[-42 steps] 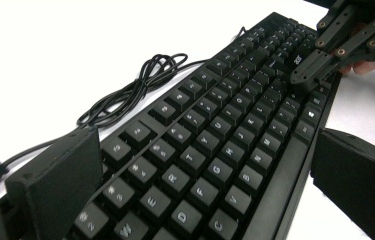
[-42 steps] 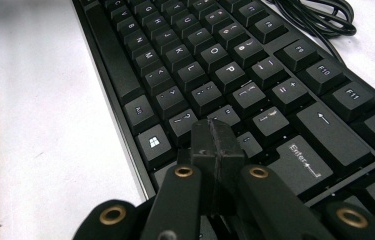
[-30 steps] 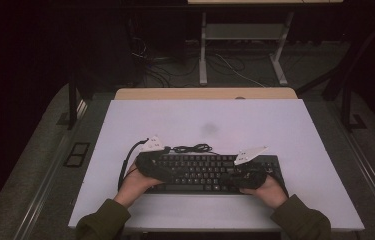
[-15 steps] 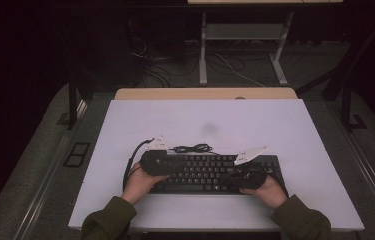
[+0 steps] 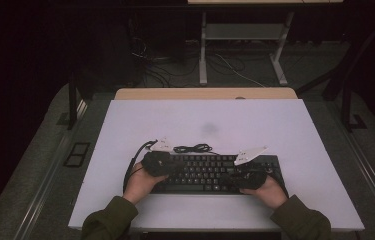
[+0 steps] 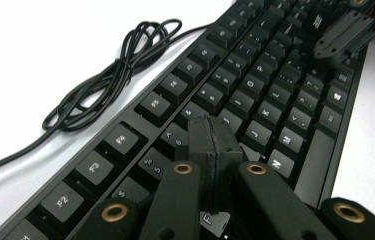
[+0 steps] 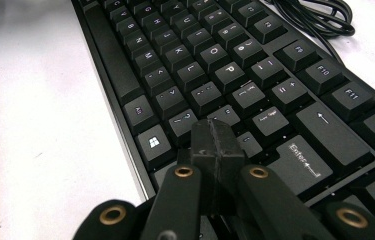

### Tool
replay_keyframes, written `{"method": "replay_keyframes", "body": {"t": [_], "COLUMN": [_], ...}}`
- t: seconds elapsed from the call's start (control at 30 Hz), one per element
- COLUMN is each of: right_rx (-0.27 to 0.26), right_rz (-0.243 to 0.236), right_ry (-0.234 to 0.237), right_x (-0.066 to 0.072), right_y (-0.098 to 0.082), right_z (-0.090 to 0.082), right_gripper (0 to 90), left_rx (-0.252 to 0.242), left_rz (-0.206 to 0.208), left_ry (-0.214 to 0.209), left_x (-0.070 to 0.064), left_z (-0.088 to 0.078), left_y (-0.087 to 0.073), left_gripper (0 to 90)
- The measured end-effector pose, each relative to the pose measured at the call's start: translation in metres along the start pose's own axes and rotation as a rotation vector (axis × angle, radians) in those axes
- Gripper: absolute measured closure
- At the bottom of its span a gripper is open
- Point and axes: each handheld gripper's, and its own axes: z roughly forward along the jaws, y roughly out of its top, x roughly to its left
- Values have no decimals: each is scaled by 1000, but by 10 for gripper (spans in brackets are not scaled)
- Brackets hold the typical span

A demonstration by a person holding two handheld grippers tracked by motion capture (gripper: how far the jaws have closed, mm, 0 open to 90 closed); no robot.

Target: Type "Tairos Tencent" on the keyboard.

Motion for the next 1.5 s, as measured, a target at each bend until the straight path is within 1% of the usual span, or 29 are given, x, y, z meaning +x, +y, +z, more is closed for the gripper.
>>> {"method": "replay_keyframes", "body": {"t": [0.13, 0.27, 0.33, 0.4, 0.57, 0.6, 0.73, 0.77, 0.8, 1.0, 1.3, 1.33, 1.37, 1.4, 1.43, 1.5], "right_rx": [0, 0, -1, -1, -1, -1, -1, -1, -2, -2, -3, -4, -4, -4, -4, -4], "right_rz": [3, 3, 3, 1, 4, 5, 6, 6, 6, 5, 4, 5, 5, 5, 5, 5], "right_ry": [2, 2, 2, 2, 3, 3, 3, 3, 3, 3, 3, 4, 4, 4, 3, 4], "right_x": [0, 0, 0, 0, 0, 0, 0, 0, 0, 0, 0, 0, 0, 0, 0, 0], "right_y": [0, 0, 0, 0, 0, 0, 0, 0, 0, 0, -1, -1, -1, -1, -1, -1], "right_z": [0, 0, 0, 0, 0, 0, 0, 0, 0, 0, 0, 0, 0, 0, 0, 0], "right_gripper": [893, 893, 893, 893, 893, 893, 893, 893, 893, 893, 893, 893, 893, 893, 893, 893], "left_rx": [22, 26, 47, 38, 40, 38, 32, 24, 23, 17, -21, -26, -27, -37, -41, -51], "left_rz": [-8, -4, 3, -11, -9, -13, -10, -13, -14, -18, -22, -25, -19, -25, -22, -17], "left_ry": [3, 1, 6, -4, 0, -1, -3, -7, 0, -2, -15, -15, -14, -13, -14, -13], "left_x": [0, 2, 2, 3, 3, 3, 3, 4, 4, 4, 3, 3, 2, 2, 2, 1], "left_z": [3, 3, 4, 4, 4, 3, 2, 2, 1, -1, -9, -10, -12, -13, -14, -17], "left_y": [-2, -2, -3, -4, -4, -4, -3, -3, -2, -2, -3, -4, -4, -4, -5, -6], "left_gripper": [891, 891, 891, 892, 892, 892, 891, 891, 891, 891, 888, 859, 845, 845, 818, 805]}}
